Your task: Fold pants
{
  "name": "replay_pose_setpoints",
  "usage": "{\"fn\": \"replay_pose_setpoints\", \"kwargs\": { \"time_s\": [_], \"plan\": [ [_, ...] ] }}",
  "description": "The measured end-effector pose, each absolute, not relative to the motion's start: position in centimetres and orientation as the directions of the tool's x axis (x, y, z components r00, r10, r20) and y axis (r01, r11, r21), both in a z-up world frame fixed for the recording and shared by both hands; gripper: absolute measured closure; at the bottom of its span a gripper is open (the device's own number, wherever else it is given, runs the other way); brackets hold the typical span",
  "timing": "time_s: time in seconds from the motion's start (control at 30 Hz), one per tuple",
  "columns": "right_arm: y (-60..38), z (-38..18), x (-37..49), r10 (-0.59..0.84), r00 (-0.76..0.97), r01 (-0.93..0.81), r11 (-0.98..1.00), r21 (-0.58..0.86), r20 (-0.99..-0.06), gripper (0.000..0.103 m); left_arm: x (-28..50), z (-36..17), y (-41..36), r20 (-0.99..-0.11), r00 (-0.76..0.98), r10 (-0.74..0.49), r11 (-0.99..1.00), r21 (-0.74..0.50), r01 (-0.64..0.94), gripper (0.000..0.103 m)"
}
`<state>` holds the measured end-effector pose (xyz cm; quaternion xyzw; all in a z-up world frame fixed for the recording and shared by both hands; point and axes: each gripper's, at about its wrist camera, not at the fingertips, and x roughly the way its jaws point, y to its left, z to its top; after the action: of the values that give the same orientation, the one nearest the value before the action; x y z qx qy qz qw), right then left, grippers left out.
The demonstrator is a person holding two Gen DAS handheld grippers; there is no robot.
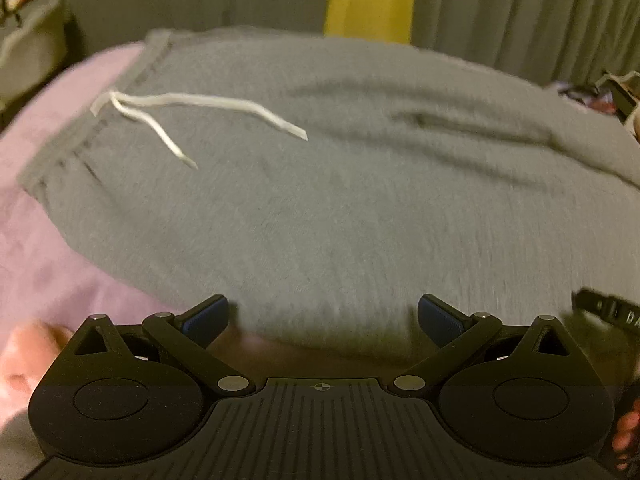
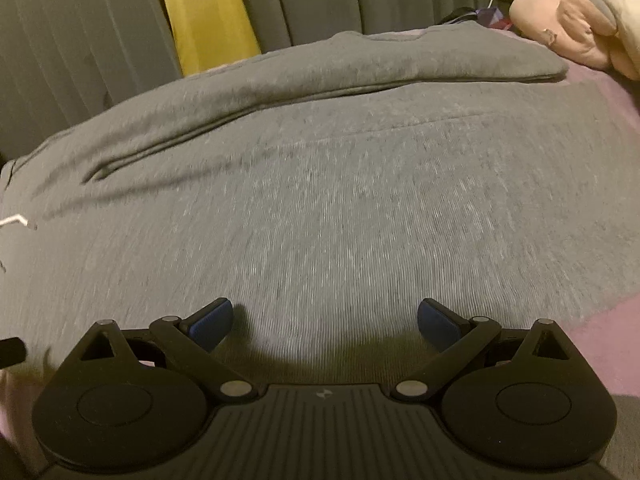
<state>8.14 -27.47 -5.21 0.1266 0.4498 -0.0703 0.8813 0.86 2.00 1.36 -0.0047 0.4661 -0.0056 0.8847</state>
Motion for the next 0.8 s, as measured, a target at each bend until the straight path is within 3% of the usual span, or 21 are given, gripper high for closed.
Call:
{"fn": "replay_pose_setpoints", "kwargs": {
  "time_s": [0.23, 0.47, 0.53, 0.63, 0.7, 0.77, 0.8],
  "plan": [
    [-28.9, -5.6, 9.2, 0.036, 0.574, 0.29, 0.925, 0.244, -0.818, 0.004, 5.7, 4.1, 1.5, -0.754, 0.655, 0.046, 0.996, -0.011, -0.083, 0.0],
    [-27.6, -5.2, 10.6, 0.019, 0.5, 0.208, 0.968, 0.141, -0.866, 0.004, 14.4, 2.7, 3.0, -0.739, 0.668, 0.091, 0.964, -0.103, -0.246, 0.0],
    [-28.8, -4.3, 10.8, 0.052, 0.538, 0.202, 0.961, 0.188, -0.842, 0.014, 15.4, 1.0, 3.6, -0.706, 0.691, 0.154, 0.953, -0.08, -0.293, 0.0],
    [-31.4, -2.6, 12.7, 0.024, 0.59, 0.254, 0.943, 0.214, -0.807, 0.042, 16.3, -1.2, 5.0, -0.66, 0.698, 0.279, 0.925, -0.009, -0.379, 0.0],
    [-33.3, -1.5, 15.3, 0.01, 0.619, 0.295, 0.924, 0.244, -0.785, 0.066, 17.1, -1.7, 6.3, -0.662, 0.68, 0.317, 0.904, -0.007, -0.428, 0.0],
    [-35.0, -0.6, 19.3, -0.01, 0.647, 0.334, 0.902, 0.272, -0.762, 0.08, 17.2, -1.7, 7.5, -0.639, 0.689, 0.342, 0.885, -0.028, -0.465, 0.0],
    [-35.6, -0.2, 21.4, -0.023, 0.668, 0.346, 0.894, 0.283, -0.744, 0.081, 17.0, -1.8, 7.9, -0.623, 0.697, 0.356, 0.877, -0.035, -0.479, 0.0]
  ]
}}
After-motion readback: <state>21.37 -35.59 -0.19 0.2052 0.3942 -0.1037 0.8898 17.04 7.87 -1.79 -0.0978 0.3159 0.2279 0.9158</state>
